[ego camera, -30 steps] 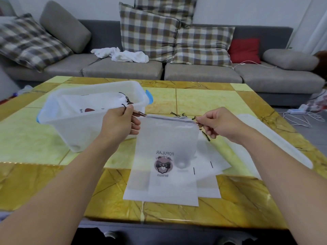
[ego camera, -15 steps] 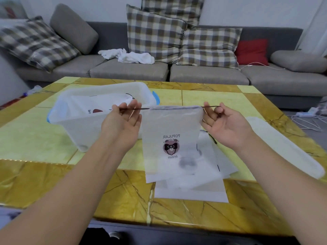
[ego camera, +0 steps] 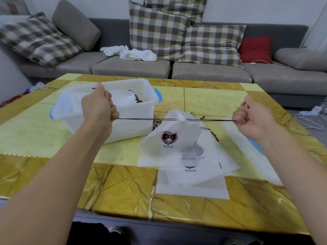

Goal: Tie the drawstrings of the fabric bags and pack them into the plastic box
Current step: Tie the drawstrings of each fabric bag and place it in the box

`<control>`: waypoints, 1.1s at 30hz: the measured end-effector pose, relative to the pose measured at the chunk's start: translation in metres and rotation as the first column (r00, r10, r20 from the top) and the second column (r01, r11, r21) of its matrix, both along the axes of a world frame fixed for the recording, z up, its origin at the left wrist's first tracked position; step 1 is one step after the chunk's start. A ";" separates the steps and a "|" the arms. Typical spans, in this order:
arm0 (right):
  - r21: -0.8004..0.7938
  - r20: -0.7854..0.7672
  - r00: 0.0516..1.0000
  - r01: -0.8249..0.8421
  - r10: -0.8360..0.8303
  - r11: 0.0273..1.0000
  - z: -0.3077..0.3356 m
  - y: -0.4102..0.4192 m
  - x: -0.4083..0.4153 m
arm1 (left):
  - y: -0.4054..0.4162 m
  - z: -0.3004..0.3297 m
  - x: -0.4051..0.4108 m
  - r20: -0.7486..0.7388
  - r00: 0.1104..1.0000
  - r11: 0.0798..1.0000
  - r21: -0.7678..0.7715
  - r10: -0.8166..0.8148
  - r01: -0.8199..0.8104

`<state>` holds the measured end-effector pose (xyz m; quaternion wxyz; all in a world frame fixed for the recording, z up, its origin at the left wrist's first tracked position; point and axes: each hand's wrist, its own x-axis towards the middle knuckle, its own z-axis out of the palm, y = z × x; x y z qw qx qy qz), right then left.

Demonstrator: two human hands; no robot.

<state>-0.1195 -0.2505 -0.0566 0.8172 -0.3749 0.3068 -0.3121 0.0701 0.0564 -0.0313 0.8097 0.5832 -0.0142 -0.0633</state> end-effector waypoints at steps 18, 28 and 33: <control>-0.802 -0.095 0.901 -0.321 0.423 0.503 0.022 0.125 0.021 | -0.059 -0.025 -0.081 0.042 0.750 0.742 0.194 -0.660 0.642; -0.796 -0.116 0.891 -0.348 0.439 0.495 0.003 0.128 0.027 | -0.052 -0.021 -0.079 -0.191 0.787 0.771 0.167 -0.587 0.615; -0.690 -0.119 0.868 -0.422 0.483 0.588 -0.004 0.120 0.032 | -0.056 -0.018 -0.085 -0.242 0.685 0.706 0.002 -0.687 0.709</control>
